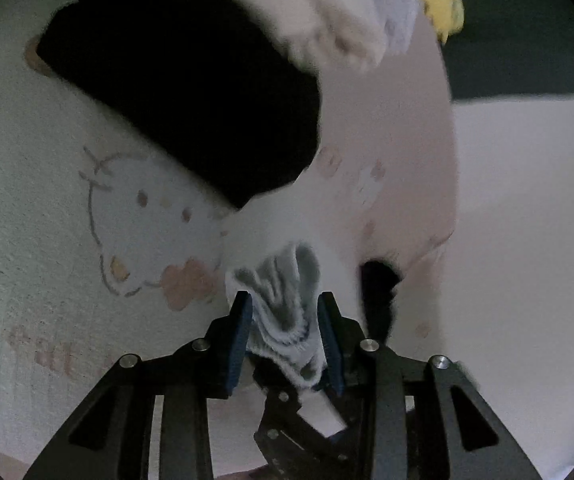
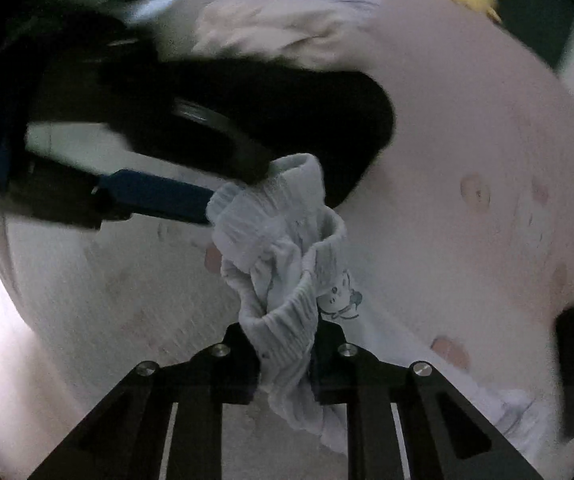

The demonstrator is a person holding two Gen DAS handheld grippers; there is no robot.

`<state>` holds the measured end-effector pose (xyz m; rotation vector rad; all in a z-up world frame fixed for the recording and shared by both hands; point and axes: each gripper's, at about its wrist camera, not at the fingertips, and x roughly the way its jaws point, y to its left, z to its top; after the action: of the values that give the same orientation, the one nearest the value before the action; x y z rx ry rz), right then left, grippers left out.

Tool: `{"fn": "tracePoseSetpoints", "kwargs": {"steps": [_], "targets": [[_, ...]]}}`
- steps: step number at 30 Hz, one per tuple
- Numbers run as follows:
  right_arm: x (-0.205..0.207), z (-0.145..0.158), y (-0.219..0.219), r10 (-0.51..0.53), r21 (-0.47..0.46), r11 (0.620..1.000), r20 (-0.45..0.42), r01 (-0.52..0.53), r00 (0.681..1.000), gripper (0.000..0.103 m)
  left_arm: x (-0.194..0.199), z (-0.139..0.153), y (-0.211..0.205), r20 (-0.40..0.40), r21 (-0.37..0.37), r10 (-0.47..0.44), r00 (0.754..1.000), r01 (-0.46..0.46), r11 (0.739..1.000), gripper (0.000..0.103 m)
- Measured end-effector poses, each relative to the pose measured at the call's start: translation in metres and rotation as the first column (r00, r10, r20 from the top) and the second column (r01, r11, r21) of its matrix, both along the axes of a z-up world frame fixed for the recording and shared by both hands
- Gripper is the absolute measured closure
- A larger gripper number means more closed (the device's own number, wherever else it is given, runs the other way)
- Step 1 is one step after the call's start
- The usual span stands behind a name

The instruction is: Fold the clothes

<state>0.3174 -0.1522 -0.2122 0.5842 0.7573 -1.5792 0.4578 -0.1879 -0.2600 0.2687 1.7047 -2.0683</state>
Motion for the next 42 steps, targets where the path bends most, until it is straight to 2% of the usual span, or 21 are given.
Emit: {"fn": "tracePoseSetpoints", "kwargs": {"steps": [1, 2, 4, 6, 8, 11, 16, 23, 25, 28, 30, 32, 33, 35, 37, 40, 42], "targets": [[-0.009, 0.006, 0.002, -0.029, -0.014, 0.999, 0.075, 0.03, 0.997, 0.087, 0.002, 0.004, -0.001, -0.006, 0.004, 0.01, 1.0, -0.01, 1.0, 0.038], [-0.018, 0.012, 0.005, -0.056, -0.03, 0.998, 0.147, 0.061, 0.988, 0.087, 0.003, 0.01, -0.001, 0.011, 0.002, 0.016, 1.0, -0.016, 1.0, 0.02], [-0.034, 0.023, 0.009, -0.093, -0.059, 0.992, 0.221, 0.108, 0.971, 0.087, 0.003, 0.021, -0.003, 0.055, -0.008, 0.019, 0.998, -0.018, 1.0, 0.019], [-0.031, 0.034, 0.022, -0.116, -0.085, 0.986, 0.275, 0.145, 0.954, 0.087, -0.004, 0.033, 0.002, 0.146, -0.08, 0.013, 0.989, -0.002, 0.997, 0.019], [-0.043, 0.04, 0.033, -0.142, -0.107, 0.976, 0.336, 0.187, 0.931, 0.087, -0.012, 0.045, 0.007, 0.239, -0.154, 0.015, 0.971, 0.022, 0.988, 0.019], [-0.061, 0.047, 0.032, -0.169, -0.108, 0.966, 0.427, 0.235, 0.888, 0.087, -0.025, 0.053, 0.019, 0.352, -0.227, -0.007, 0.936, 0.092, 0.969, 0.019], [-0.078, 0.049, 0.04, -0.19, -0.1, 0.955, 0.514, 0.279, 0.837, 0.087, -0.056, 0.059, 0.046, 0.445, -0.324, -0.06, 0.894, 0.223, 0.92, 0.019], [-0.108, 0.042, 0.07, -0.209, -0.081, 0.94, 0.63, 0.331, 0.748, 0.087, -0.089, 0.059, 0.067, 0.504, -0.353, -0.129, 0.854, 0.34, 0.872, 0.019], [-0.118, 0.037, 0.078, -0.216, -0.069, 0.934, 0.673, 0.351, 0.707, 0.087, -0.097, 0.058, 0.076, 0.541, -0.365, -0.129, 0.831, 0.37, 0.854, 0.019], [-0.137, 0.029, 0.091, -0.227, -0.047, 0.918, 0.751, 0.393, 0.62, 0.087, -0.11, 0.056, 0.093, 0.614, -0.396, -0.104, 0.783, 0.42, 0.817, 0.019], [-0.146, 0.025, 0.1, -0.234, -0.038, 0.907, 0.781, 0.419, 0.578, 0.087, -0.124, 0.053, 0.109, 0.684, -0.419, -0.082, 0.725, 0.481, 0.77, 0.019], [-0.155, 0.021, 0.107, -0.236, -0.029, 0.9, 0.807, 0.434, 0.542, 0.087, -0.135, 0.052, 0.124, 0.725, -0.444, -0.055, 0.686, 0.527, 0.724, 0.019], [-0.158, 0.02, 0.11, -0.234, -0.027, 0.897, 0.818, 0.441, 0.525, 0.087, -0.141, 0.051, 0.133, 0.734, -0.46, -0.042, 0.678, 0.542, 0.703, 0.019], [-0.164, 0.017, 0.115, -0.226, -0.023, 0.891, 0.844, 0.453, 0.487, 0.087, -0.152, 0.049, 0.145, 0.734, -0.469, -0.056, 0.676, 0.565, 0.679, 0.019], [-0.169, 0.015, 0.119, -0.225, -0.016, 0.885, 0.86, 0.465, 0.458, 0.087, -0.161, 0.044, 0.151, 0.737, -0.463, -0.073, 0.672, 0.58, 0.67, 0.019], [-0.175, 0.014, 0.121, -0.218, -0.008, 0.885, 0.876, 0.465, 0.43, 0.087, -0.171, 0.039, 0.159, 0.726, -0.473, -0.083, 0.683, 0.583, 0.66, 0.019], [-0.18, 0.014, 0.121, -0.217, 0.004, 0.882, 0.891, 0.47, 0.4, 0.087, -0.177, 0.036, 0.164, 0.729, -0.491, -0.069, 0.682, 0.59, 0.641, 0.019]]}}
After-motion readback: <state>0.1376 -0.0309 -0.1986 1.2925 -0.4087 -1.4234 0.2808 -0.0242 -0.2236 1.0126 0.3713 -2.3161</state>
